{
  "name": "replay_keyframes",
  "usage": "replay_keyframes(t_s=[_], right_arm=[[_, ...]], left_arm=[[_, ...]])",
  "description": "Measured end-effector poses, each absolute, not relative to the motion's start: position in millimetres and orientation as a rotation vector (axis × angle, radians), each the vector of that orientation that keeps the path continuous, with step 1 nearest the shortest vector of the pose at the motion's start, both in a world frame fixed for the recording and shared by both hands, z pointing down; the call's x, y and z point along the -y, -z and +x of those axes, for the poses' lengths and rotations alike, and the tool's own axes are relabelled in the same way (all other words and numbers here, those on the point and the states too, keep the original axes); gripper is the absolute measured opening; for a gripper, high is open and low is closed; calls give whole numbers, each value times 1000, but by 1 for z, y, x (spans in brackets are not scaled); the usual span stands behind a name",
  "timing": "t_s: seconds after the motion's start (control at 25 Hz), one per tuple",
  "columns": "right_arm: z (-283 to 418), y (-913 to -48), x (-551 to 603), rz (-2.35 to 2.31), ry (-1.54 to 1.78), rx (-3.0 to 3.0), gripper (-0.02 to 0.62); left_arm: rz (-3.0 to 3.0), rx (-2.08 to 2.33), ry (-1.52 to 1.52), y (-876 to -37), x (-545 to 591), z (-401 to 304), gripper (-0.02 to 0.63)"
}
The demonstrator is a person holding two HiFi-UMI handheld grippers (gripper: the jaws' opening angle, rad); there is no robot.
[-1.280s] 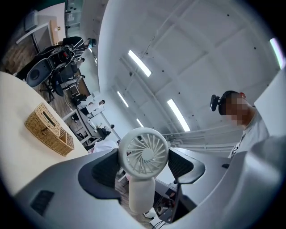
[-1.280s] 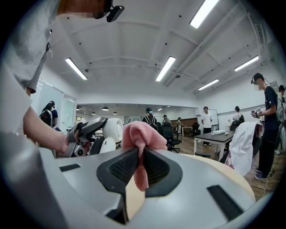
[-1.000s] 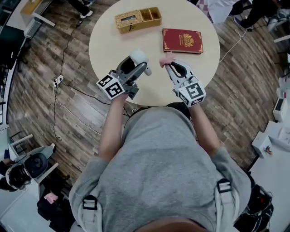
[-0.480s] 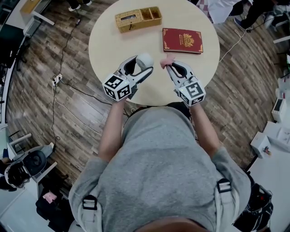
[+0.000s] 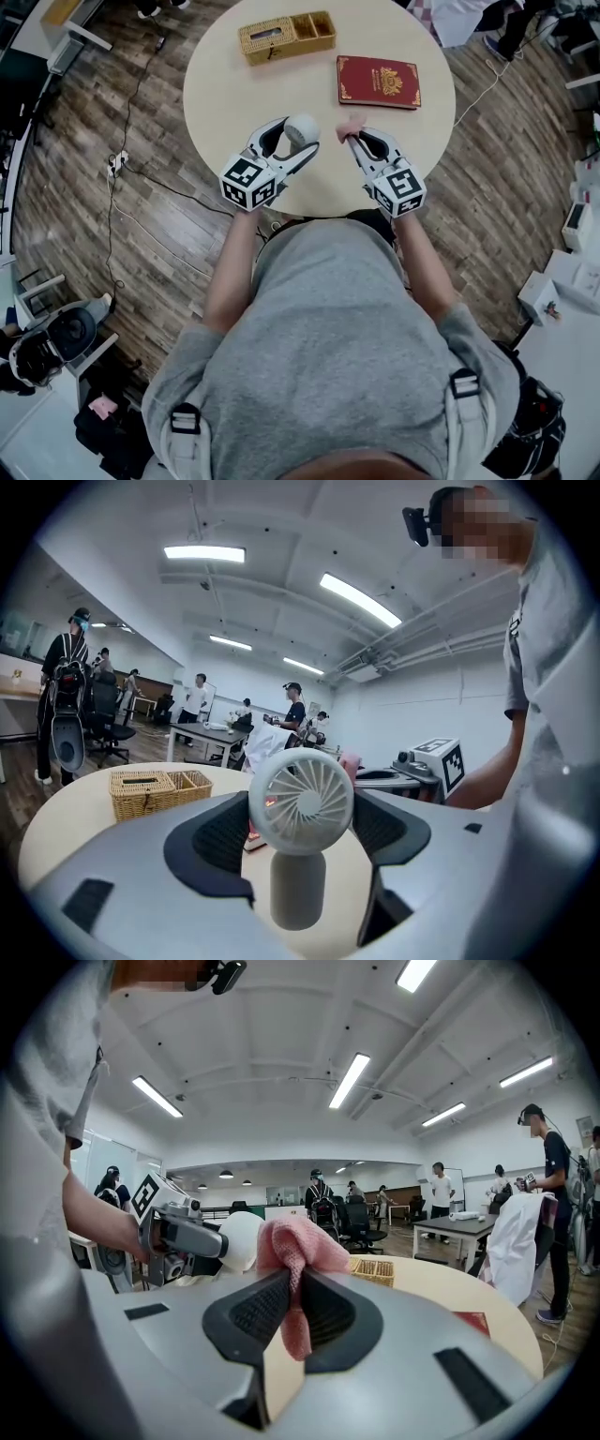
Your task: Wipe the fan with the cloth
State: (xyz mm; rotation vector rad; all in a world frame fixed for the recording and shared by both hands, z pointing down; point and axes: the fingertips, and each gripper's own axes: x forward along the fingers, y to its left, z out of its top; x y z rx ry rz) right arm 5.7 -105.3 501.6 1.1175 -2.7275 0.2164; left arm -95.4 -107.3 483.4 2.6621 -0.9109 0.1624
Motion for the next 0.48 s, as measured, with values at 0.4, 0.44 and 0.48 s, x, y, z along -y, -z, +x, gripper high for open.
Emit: replay_keyframes(t_s=[0.4,0.44,0.48], right_arm=[[12,-518,95,1117,-225,2676,40],[11,-520,95,1115,-222,2671,40],[11,-520,95,1114,-219,2667,40]], left_arm=[[2677,918,-227,-491,97,-99,360],[2674,921,-223,-491,98,-101,360],[2673,924,-224,-491,98,-102,360]])
